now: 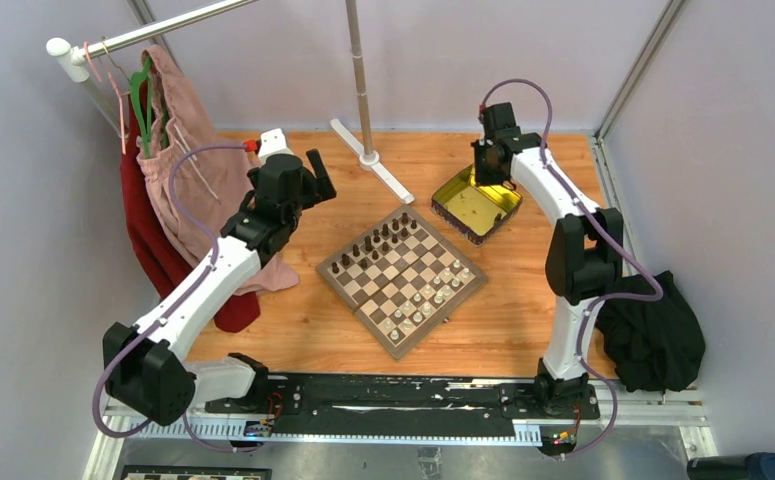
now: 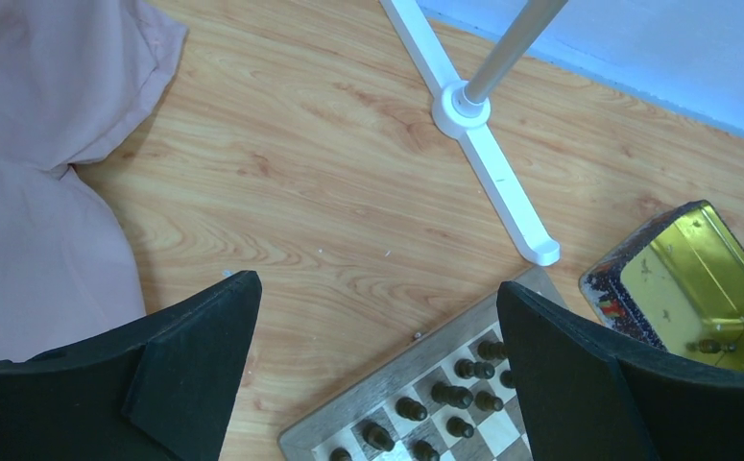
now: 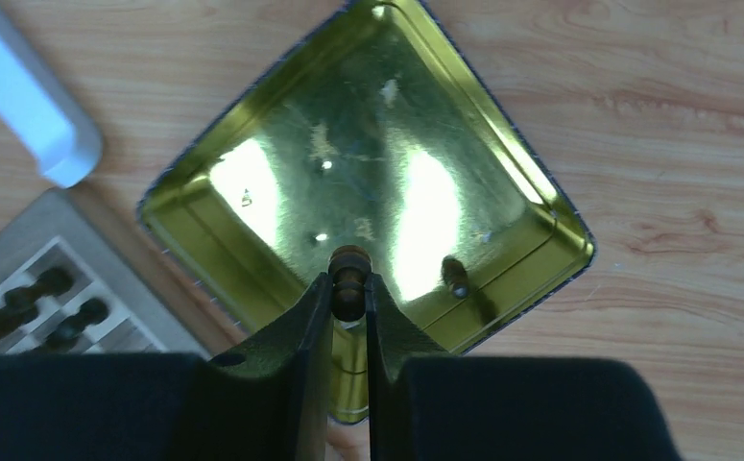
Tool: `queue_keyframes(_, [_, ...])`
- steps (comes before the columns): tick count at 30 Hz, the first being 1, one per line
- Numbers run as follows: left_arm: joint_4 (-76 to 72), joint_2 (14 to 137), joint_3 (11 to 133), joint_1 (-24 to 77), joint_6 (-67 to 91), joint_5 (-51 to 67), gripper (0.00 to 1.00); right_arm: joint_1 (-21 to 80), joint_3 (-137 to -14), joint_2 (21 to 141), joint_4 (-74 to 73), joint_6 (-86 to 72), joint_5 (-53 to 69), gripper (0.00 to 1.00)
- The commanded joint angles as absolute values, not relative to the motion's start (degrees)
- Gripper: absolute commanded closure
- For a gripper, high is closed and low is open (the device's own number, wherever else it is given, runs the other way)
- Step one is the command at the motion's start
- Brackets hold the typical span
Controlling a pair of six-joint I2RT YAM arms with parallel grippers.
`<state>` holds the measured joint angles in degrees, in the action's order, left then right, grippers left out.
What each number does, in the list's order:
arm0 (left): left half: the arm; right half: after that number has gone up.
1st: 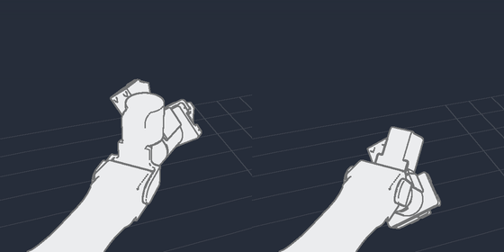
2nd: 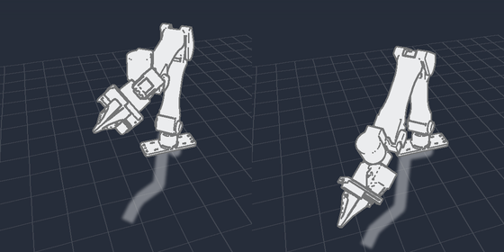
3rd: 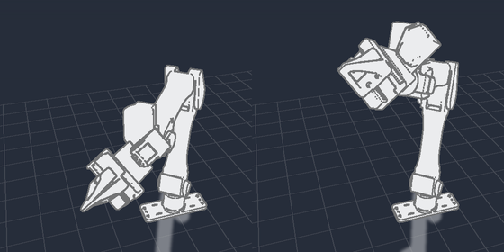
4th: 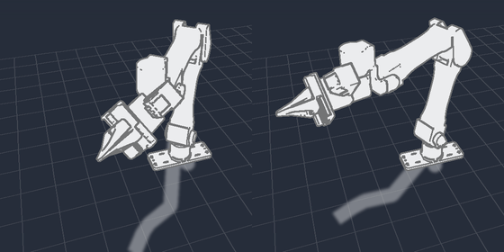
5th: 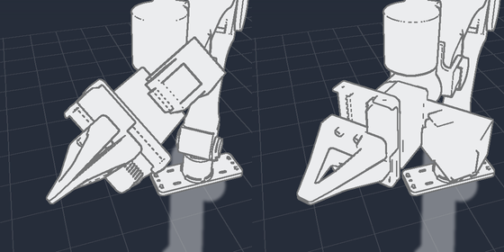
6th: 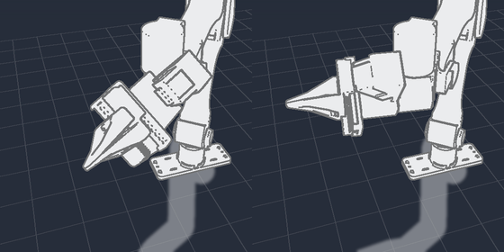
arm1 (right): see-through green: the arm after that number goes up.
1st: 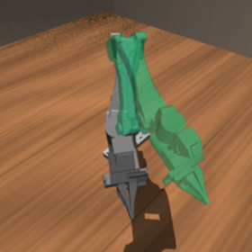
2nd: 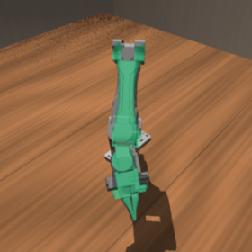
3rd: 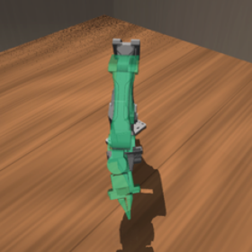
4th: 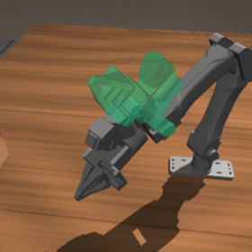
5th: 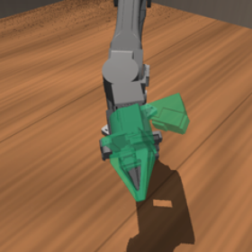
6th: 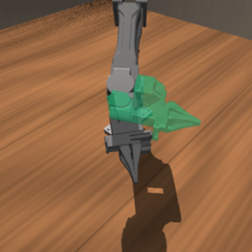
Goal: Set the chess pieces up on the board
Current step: Pick up the chess piece from the storage box, then place the chess piece on the chessboard.
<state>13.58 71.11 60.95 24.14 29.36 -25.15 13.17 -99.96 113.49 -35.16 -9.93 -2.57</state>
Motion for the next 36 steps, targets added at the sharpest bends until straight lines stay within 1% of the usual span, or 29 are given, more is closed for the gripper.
queue_keyframes(1, [14.6, 68.2, 59.1, 24.3, 31.0, -26.9, 0.0, 18.0, -99.3, 108.3, -37.5, -7.9, -2.1, 1.0])
queue_keyframes(9, [17.8, 62.6, 56.0, 24.3, 33.3, -29.4, 0.0, 28.5, -97.9, 103.1, -39.4, -6.9, -3.6, 1.0])
queue_keyframes(22, [23.8, 53.5, 50.1, 24.3, 38.2, -33.1, 0.0, 47.3, -96.4, 102.5, -41.0, -6.4, -8.1, 1.0])
queue_keyframes(30, [26.2, 51.1, 49.0, 24.2, 40.6, -34.2, 0.0, 55.2, -93.8, 103.3, -41.0, -6.3, -10.5, 1.0])
queue_keyframes(36, [27.1, 49.7, 48.5, 24.2, 42.1, -34.9, 0.0, 58.3, -93.4, 104.8, -41.0, -6.2, -10.4, 1.0])
